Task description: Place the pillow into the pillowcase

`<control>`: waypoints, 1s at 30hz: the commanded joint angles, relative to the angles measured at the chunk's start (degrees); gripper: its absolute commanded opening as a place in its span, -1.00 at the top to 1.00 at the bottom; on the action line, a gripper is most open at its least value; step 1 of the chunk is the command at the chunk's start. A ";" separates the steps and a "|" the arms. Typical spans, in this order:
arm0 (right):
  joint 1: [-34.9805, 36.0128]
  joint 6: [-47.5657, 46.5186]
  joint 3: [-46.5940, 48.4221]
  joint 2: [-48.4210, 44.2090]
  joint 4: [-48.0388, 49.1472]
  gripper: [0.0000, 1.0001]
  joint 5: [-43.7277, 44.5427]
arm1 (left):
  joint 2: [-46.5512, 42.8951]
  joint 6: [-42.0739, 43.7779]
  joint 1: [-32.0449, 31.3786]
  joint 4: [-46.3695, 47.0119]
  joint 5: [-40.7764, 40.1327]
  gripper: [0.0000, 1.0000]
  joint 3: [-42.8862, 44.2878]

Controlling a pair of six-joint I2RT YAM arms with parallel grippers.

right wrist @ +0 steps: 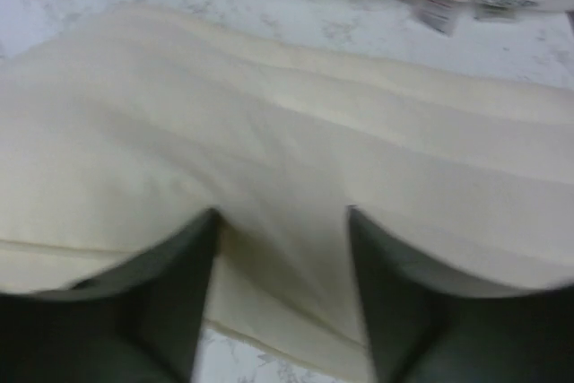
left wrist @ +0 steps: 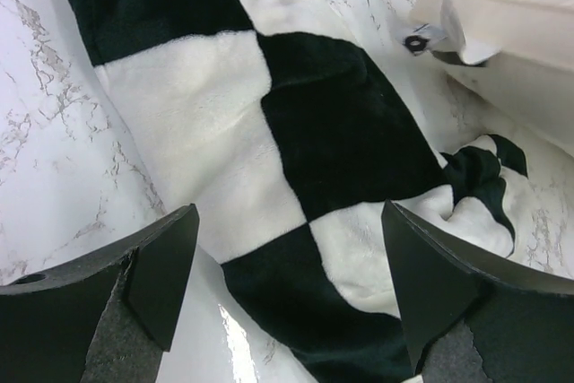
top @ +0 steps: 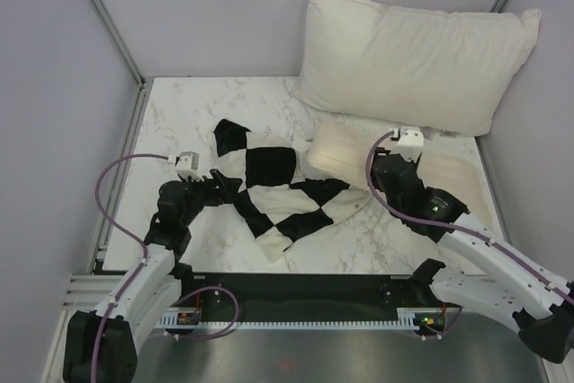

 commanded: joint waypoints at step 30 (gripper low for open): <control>13.39 -16.79 15.85 41.21 20.61 0.69 -26.81 | -5.24 -0.78 -0.35 -6.76 -12.39 -0.91 3.28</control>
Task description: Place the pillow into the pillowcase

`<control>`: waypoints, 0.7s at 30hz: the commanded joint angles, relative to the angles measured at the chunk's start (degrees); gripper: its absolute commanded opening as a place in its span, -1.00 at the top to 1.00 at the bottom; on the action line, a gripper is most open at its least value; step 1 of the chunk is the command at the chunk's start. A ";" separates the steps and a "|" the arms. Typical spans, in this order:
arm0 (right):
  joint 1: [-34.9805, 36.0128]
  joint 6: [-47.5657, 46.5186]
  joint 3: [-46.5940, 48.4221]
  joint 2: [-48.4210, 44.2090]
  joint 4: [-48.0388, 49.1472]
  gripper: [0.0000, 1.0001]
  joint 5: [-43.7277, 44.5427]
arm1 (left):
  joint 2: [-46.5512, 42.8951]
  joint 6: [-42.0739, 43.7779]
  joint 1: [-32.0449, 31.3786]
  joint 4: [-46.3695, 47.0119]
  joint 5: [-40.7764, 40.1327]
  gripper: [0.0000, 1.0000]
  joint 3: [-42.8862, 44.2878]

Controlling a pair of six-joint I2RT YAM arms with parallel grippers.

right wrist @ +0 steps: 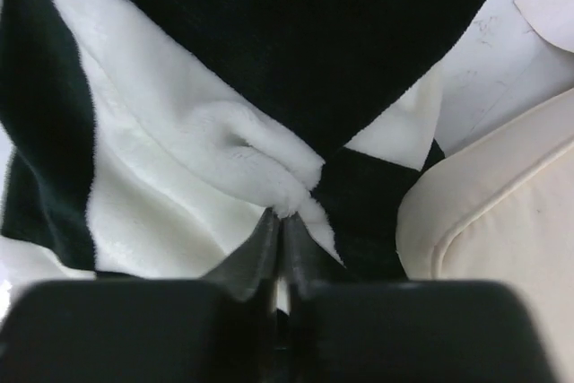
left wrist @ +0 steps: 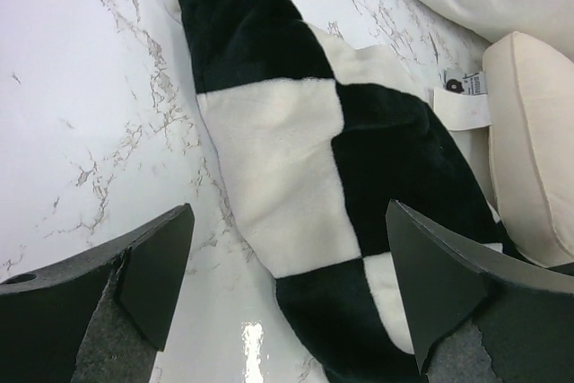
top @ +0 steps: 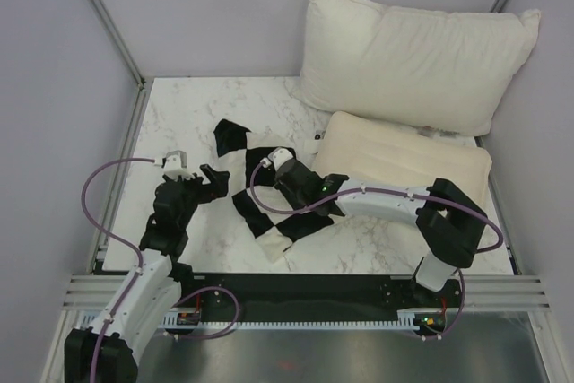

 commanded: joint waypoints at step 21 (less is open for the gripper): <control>-27.03 15.88 44.79 4.24 -15.60 0.76 -3.08 | 1.50 0.78 -0.20 2.93 5.31 -0.81 0.74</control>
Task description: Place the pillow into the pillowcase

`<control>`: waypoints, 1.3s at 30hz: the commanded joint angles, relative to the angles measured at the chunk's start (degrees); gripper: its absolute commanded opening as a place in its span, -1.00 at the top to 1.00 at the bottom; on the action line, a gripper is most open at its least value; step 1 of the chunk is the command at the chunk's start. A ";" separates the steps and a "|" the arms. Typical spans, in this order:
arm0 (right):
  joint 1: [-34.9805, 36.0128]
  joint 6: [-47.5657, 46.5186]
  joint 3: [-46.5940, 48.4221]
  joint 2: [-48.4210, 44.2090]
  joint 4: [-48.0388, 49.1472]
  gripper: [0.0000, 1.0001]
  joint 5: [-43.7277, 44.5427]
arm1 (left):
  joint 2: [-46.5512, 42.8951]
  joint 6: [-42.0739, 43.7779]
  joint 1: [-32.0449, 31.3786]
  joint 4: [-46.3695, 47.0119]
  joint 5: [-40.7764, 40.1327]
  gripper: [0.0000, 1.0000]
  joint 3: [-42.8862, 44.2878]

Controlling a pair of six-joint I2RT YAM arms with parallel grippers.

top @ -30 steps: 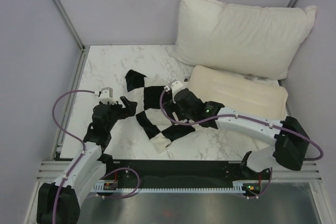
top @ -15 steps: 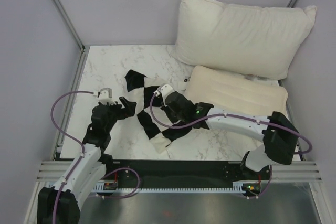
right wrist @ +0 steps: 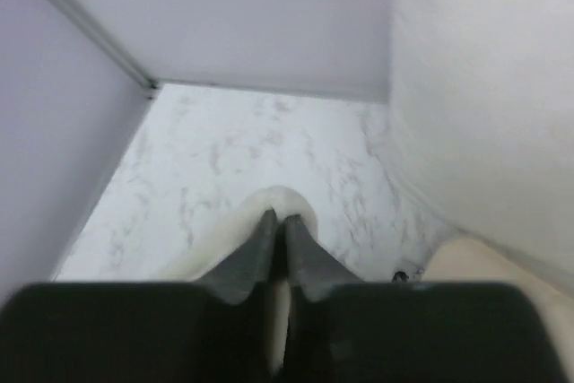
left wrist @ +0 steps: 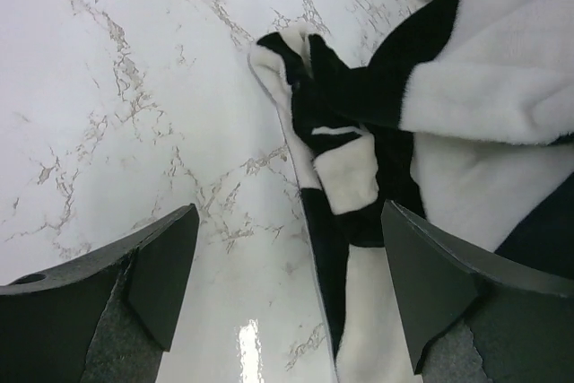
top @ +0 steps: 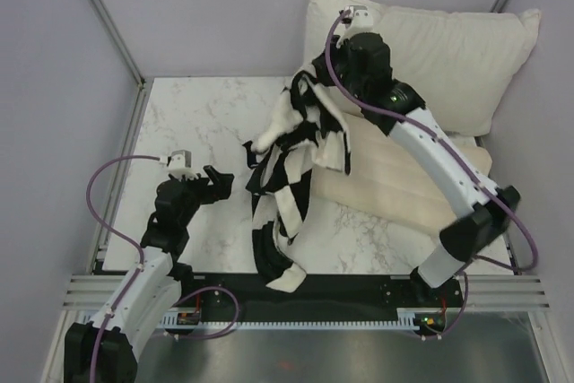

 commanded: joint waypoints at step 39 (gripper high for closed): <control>-6.81 -0.85 -19.99 9.97 -4.83 0.15 17.35 | 24.12 5.05 -15.91 6.77 3.52 -0.98 10.67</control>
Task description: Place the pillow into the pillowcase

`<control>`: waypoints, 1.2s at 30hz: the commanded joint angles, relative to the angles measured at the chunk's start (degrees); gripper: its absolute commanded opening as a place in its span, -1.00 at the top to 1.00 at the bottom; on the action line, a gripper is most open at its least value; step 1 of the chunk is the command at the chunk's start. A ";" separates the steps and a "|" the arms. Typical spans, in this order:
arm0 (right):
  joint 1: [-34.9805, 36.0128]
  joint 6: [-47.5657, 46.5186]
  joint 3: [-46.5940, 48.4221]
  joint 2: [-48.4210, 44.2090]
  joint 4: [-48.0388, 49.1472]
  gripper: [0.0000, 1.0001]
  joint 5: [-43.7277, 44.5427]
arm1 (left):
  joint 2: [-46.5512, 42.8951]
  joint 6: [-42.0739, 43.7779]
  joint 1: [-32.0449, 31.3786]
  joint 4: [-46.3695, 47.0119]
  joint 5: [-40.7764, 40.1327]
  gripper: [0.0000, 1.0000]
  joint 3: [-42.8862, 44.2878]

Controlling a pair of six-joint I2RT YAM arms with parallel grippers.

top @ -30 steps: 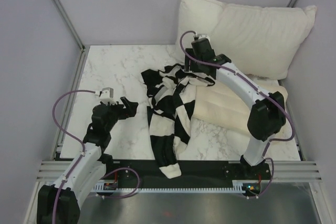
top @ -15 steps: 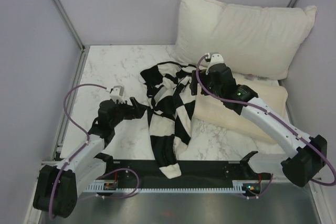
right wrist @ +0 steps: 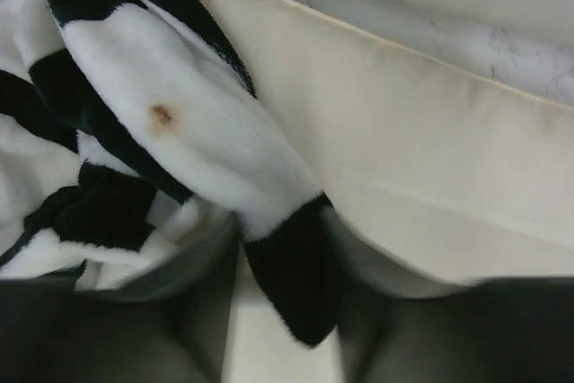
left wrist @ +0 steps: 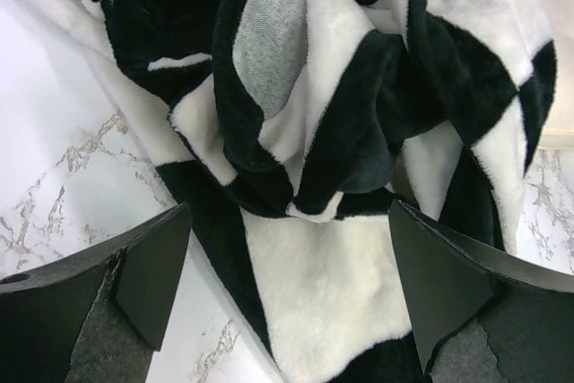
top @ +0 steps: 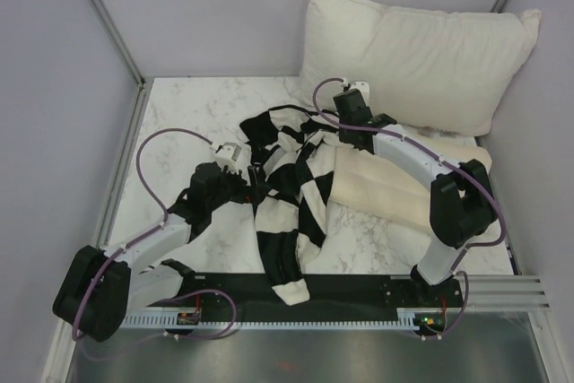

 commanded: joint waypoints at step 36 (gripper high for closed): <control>-5.27 -6.27 -3.62 -28.16 -5.92 -0.96 -14.67 | 5.52 1.64 -0.39 0.16 -0.04 -1.00 5.78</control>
